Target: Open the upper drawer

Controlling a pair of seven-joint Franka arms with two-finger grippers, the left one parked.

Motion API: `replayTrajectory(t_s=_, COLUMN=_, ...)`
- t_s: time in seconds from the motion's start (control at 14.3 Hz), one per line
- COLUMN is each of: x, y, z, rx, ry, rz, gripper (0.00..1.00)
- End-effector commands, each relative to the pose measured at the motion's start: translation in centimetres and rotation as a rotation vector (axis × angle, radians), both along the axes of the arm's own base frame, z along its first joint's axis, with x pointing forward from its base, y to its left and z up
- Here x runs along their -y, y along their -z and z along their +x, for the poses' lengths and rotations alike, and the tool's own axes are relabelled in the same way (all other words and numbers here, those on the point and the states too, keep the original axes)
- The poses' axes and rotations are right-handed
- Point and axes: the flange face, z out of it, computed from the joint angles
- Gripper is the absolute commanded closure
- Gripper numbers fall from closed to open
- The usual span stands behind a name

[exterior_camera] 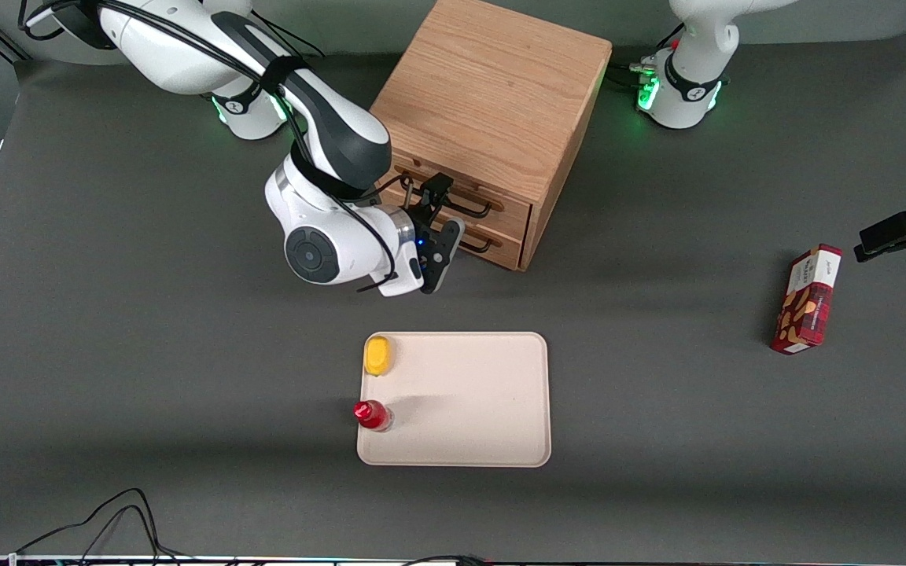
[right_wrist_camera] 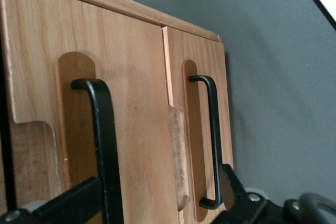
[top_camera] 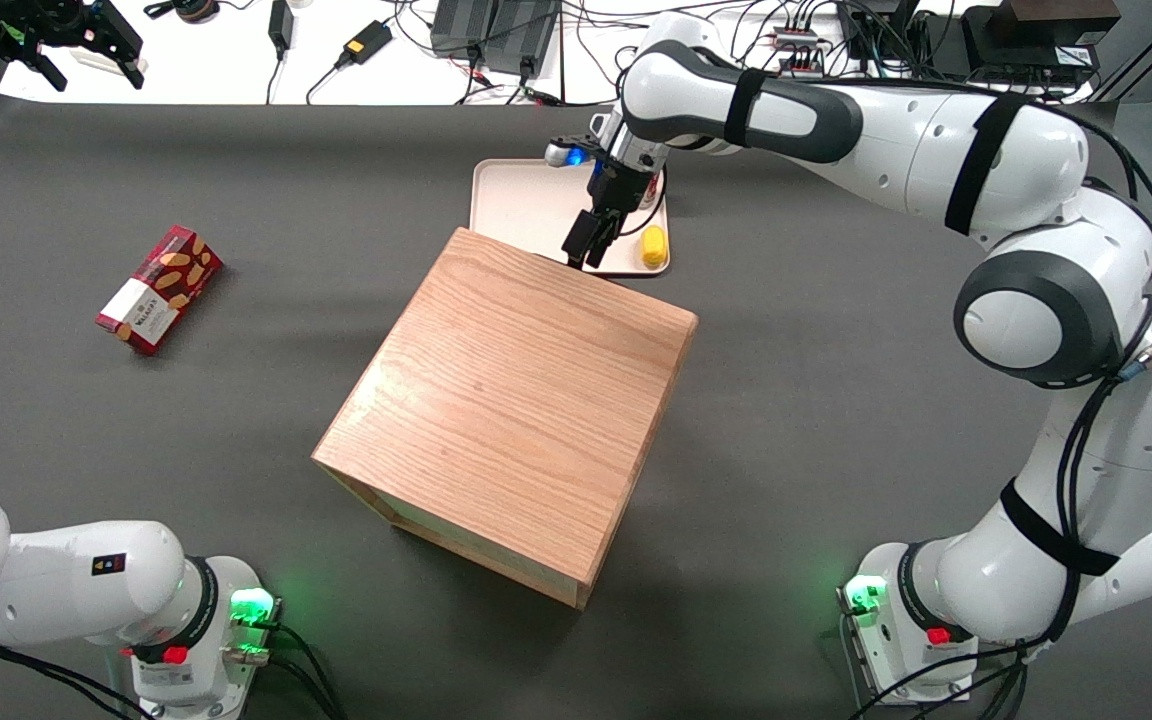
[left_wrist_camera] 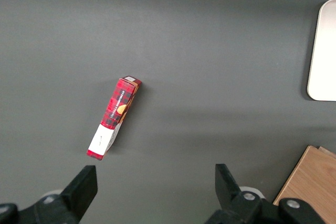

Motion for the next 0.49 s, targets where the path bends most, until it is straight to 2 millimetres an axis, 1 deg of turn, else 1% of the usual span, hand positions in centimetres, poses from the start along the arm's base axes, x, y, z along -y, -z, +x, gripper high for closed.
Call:
replayTrajectory(t_s=0.0, x=0.3, y=2.0, z=0.6, rx=0.012, ry=0.014, rz=-0.008, gripper=0.0)
replayTrajectory(t_s=0.14, x=0.2, y=1.9, z=0.5, rx=0.007, ry=0.019, rz=-0.002, gripper=0.0)
replayTrajectory(t_s=0.21, x=0.0, y=1.5, z=0.6, rx=0.008, ry=0.022, rz=0.005, gripper=0.0)
replayTrajectory(t_s=0.28, x=0.5, y=1.1, z=0.9, rx=0.005, ry=0.025, rz=0.003, gripper=0.0)
replayTrajectory(t_s=0.42, x=0.5, y=0.6, z=0.7, rx=0.0, ry=0.015, rz=0.004, gripper=0.0)
